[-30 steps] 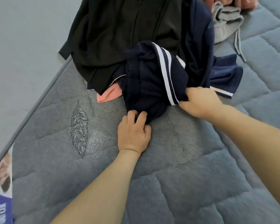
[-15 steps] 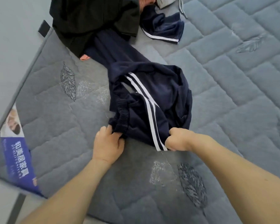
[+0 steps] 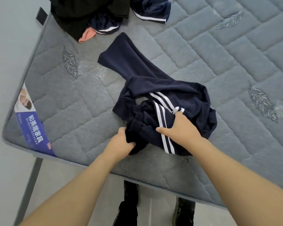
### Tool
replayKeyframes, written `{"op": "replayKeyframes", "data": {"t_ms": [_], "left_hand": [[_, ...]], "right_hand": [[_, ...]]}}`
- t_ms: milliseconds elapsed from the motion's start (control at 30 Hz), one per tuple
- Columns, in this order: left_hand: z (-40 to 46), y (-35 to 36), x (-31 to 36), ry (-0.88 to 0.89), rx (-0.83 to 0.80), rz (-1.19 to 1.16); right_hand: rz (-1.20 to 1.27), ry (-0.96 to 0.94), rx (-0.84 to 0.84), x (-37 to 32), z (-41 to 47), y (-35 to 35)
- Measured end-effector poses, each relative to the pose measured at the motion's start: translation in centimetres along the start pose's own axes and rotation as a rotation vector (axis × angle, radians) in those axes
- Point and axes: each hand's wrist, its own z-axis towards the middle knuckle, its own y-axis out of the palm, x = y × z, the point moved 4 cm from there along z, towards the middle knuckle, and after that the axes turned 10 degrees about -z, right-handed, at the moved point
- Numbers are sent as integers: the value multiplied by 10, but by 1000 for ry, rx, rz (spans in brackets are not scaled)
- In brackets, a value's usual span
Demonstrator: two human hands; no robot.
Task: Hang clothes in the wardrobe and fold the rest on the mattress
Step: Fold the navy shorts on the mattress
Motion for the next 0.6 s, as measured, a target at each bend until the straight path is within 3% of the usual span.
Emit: {"op": "replayKeyframes", "data": {"t_ms": [67,133,300,533,600], "left_hand": [[-2,-1,1,6,28,-25],[-7,-11,5,35,86,-195],[-14,-46,11,23,282,-397],[-8,-53,25,21,236,-366],[-7,-58,27,-9,279,-520]], "right_hand": [[-92,8,27,-5,1,-2],[-128,19,118,0,-1,-7],[4,93,336,22,-2,-29],[-24,49,193,21,12,-18],[88,42,132,27,16,-20]]}}
